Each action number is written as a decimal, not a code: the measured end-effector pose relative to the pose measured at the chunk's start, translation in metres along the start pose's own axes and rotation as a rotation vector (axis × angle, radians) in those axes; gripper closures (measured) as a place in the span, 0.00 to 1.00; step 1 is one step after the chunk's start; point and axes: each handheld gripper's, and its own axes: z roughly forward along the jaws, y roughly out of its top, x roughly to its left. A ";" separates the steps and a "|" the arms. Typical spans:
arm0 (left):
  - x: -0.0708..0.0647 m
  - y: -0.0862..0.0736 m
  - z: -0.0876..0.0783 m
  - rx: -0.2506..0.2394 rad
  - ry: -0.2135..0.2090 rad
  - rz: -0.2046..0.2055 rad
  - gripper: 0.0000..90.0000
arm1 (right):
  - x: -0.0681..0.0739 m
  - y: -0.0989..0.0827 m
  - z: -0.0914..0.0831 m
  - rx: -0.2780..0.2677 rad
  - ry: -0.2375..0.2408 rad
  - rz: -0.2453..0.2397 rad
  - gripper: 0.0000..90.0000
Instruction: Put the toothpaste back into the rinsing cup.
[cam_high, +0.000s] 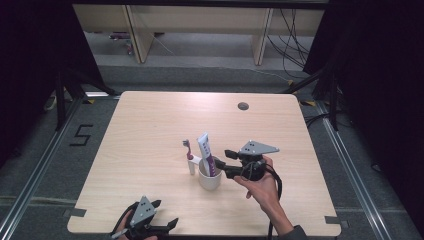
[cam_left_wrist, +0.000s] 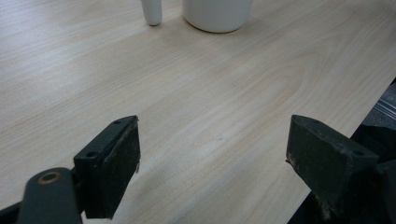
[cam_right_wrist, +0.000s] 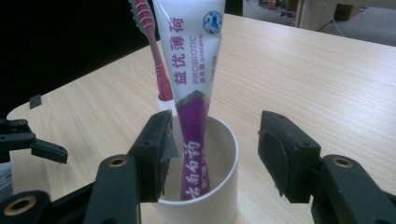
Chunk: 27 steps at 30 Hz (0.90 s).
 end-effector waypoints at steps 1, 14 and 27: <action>0.000 0.000 0.000 0.001 -0.001 0.001 0.19 | -0.002 0.000 -0.003 0.002 -0.015 -0.019 0.50; 0.000 0.000 -0.002 0.002 0.006 -0.004 0.19 | -0.009 -0.011 -0.013 0.013 -0.011 0.020 0.43; 0.001 0.000 -0.002 0.001 0.005 -0.003 0.19 | -0.012 -0.020 -0.024 0.019 -0.028 0.016 0.40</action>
